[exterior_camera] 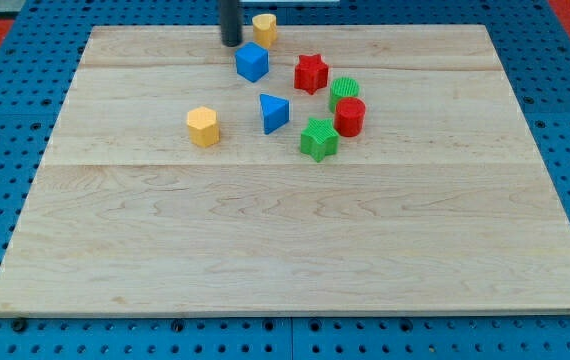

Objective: Move the yellow heart towards top left

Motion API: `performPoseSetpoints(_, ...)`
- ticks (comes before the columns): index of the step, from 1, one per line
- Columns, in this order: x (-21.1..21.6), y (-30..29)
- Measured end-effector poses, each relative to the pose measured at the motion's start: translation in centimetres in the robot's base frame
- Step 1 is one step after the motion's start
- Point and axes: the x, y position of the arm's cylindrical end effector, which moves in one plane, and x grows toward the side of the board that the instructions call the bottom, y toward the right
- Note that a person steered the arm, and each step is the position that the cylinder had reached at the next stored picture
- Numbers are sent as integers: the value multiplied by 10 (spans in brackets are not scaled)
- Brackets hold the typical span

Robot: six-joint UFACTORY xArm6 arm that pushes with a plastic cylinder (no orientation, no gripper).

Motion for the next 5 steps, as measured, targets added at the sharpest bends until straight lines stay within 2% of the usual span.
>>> performPoseSetpoints(1,-30,9)
performPoseSetpoints(2,-30,9)
performPoseSetpoints(3,-30,35)
performPoseSetpoints(5,18,74)
